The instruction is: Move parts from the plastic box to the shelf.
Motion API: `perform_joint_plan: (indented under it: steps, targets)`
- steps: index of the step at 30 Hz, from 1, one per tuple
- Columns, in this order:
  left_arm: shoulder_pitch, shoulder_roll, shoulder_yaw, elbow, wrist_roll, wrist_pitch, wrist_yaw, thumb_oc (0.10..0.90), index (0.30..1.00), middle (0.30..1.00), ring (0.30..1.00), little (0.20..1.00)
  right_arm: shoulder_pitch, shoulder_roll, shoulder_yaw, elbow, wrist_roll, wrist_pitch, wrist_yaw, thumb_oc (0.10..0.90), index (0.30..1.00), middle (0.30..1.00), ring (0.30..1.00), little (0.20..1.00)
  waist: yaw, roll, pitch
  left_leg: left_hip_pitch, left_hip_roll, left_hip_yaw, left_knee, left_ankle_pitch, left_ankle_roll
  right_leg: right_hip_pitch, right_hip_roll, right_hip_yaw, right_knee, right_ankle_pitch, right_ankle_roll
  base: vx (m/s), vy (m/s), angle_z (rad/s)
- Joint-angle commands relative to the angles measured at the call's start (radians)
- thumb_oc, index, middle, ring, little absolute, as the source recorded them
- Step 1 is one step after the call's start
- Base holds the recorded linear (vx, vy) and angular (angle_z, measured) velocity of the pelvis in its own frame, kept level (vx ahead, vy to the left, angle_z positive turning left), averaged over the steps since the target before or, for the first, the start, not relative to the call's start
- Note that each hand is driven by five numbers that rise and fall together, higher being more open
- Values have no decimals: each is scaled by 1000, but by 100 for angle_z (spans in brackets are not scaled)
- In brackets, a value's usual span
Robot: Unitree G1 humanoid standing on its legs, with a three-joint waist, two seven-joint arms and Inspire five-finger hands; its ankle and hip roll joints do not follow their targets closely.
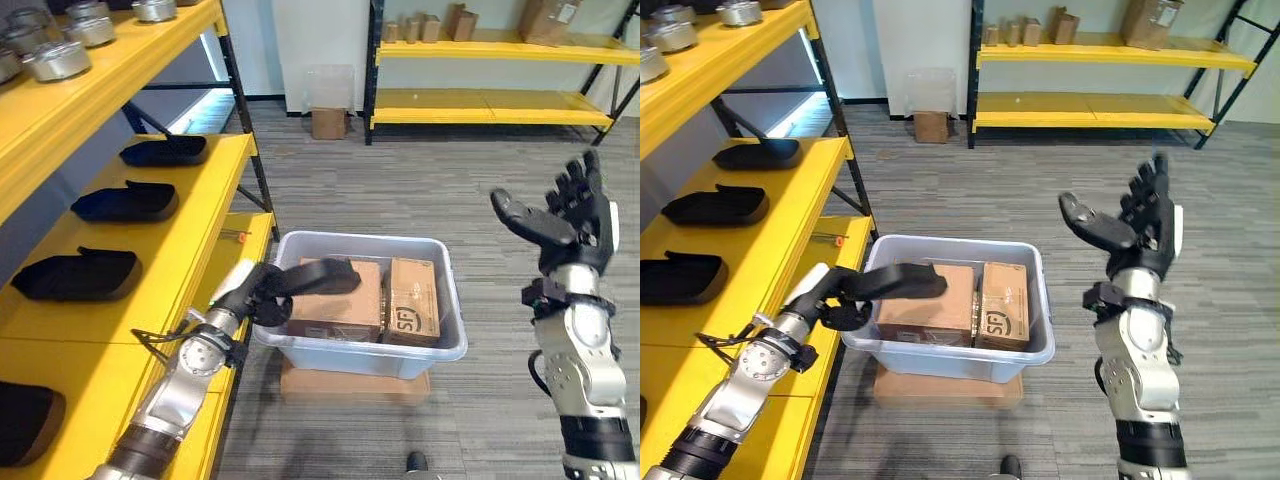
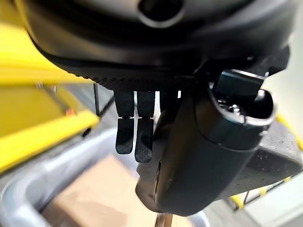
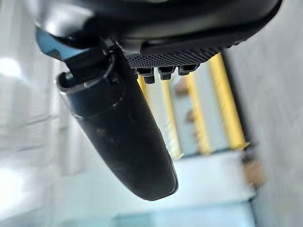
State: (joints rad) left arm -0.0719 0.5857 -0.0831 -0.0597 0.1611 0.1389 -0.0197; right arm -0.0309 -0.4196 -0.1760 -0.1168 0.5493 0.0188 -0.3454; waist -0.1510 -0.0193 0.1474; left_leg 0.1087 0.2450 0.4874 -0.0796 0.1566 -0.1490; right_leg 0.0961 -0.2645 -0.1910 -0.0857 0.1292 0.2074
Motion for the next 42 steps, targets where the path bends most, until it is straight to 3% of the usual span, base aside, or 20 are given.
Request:
perform_joint_plan:
  steps: [1, 6, 16, 18, 20, 24, 27, 32, 33, 35, 42]
  targets:
    - [-129, 84, 135, -162, -61, -234, 155, 400, 300, 300, 300, 300, -68, 1, -7, -36, -120, -34, 1, 900, 1000, 1000, 1000, 1000, -7, 22, -34, 84, 20, -12, 37, -126, 23, -27, 10, -13, 10, -21, -2, 25, 62, -9]
    - [-139, 117, 204, -189, -95, -293, 239, 400, 300, 300, 300, 300, -17, 4, 41, 23, -185, -46, 19, 900, 1000, 1000, 1000, 1000, -17, 24, -38, 83, 13, -10, 27, -117, 21, -30, 9, -9, 7, -16, -1, 8, 42, -2]
    - [-161, 98, 191, -271, -110, -275, 267, 400, 300, 300, 300, 300, -24, 19, 154, 50, -186, -62, -20, 900, 1000, 1000, 1000, 1000, 5, 23, -51, 75, 1, -36, 14, -119, 21, -27, 5, -23, 16, -34, 1, 1, 34, 1]
    - [-140, 92, 197, -279, -97, -297, 270, 400, 300, 300, 300, 300, -24, 21, 155, 47, -204, -78, -69, 900, 1000, 1000, 1000, 1000, 15, 22, -52, 72, -3, -47, 14, -122, 24, -23, 5, -26, 16, -37, 2, 24, 59, 3]
    - [-100, 86, 204, -296, -93, -332, 298, 400, 300, 300, 300, 300, -34, 16, 151, 7, -399, -121, -233, 900, 1000, 1000, 1000, 1000, 30, 28, -55, 67, -17, -76, 11, -125, 31, -19, 6, -21, 19, -40, 3, 41, 115, 19]
    - [-66, 82, 211, -315, -87, -349, 322, 400, 300, 300, 300, 300, -45, 7, 136, -45, -550, -147, -345, 900, 1000, 1000, 1000, 1000, 46, 35, -55, 58, -28, -102, 18, -133, 38, -17, 2, -20, 37, -51, 5, 14, 85, 7]
    - [-49, 78, 207, -339, -99, -353, 317, 400, 300, 300, 300, 300, -60, -21, 132, -126, -666, -153, -410, 900, 1000, 1000, 1000, 1000, 68, 39, -55, 43, -49, -150, 26, -147, 54, -14, -2, -6, 72, -76, 6, 4, 82, 16]
    - [-50, 75, 193, -357, -106, -359, 297, 400, 300, 300, 300, 300, -60, -53, 141, -176, -682, -149, -428, 900, 1000, 1000, 1000, 1000, 73, 40, -61, 30, -71, -222, 24, -157, 70, -14, 15, 38, 107, -111, -1, 11, 22, 48]
    - [-70, 70, 171, -358, -115, -360, 285, 400, 300, 300, 300, 300, -46, -70, 144, -200, -668, -150, -432, 900, 1000, 1000, 1000, 1000, 64, 40, -68, 15, -88, -299, 9, -150, 81, -28, 60, 116, 120, -131, -17, -3, -23, 52]
    - [-97, 61, 143, -356, -123, -348, 283, 400, 300, 300, 300, 300, -15, -81, 147, -223, -675, -163, -412, 900, 1000, 1000, 1000, 1000, 44, 45, -77, -9, -101, -393, 7, -147, 78, -40, 120, 196, 150, -167, -45, 21, -51, 192]
    - [-68, 43, 142, -341, -74, -346, 376, 400, 300, 300, 300, 300, -73, -121, 207, -188, -648, -190, -362, 900, 1000, 1000, 1000, 1000, 82, 53, -56, -55, -83, -457, 32, -136, 54, -60, 141, 144, 191, -219, -88, -41, -76, 63]
